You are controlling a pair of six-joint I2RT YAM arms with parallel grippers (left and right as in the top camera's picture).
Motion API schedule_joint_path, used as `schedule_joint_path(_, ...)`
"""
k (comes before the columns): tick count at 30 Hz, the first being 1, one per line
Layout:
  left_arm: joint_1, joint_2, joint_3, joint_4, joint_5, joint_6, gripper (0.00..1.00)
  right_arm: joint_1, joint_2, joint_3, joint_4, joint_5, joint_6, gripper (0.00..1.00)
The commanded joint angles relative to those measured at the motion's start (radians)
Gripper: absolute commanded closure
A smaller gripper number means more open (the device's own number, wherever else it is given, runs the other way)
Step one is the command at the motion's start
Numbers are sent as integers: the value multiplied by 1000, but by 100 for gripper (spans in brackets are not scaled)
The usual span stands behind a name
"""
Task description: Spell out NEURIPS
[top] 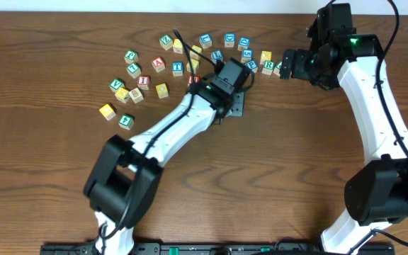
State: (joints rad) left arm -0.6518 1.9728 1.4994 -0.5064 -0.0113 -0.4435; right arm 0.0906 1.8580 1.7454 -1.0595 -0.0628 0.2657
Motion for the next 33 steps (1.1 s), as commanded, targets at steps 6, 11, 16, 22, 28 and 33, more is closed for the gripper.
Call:
schedule_joint_path(6, -15, 93, 16, -7, -30, -49, 67, -4, -7, 7, -19, 1, -13, 1)
schedule_joint_path(11, -15, 124, 16, -5, -32, -53, 67, -4, -7, 6, -33, 1, -13, 1)
schedule_joint_path(16, -15, 129, 16, 1, -89, -79, 67, -4, -7, 6, -34, 1, -13, 1)
schedule_joint_path(22, -14, 130, 16, 5, -88, -79, 65, -3, -7, 6, -37, 1, -13, 1)
schedule_joint_path(28, -14, 134, 10, 10, -88, -79, 61, -2, -7, 6, -46, 1, -13, 1)
schedule_joint_path(33, -14, 137, 10, 22, -88, -78, 61, -2, -7, 6, -48, 1, -13, 1)
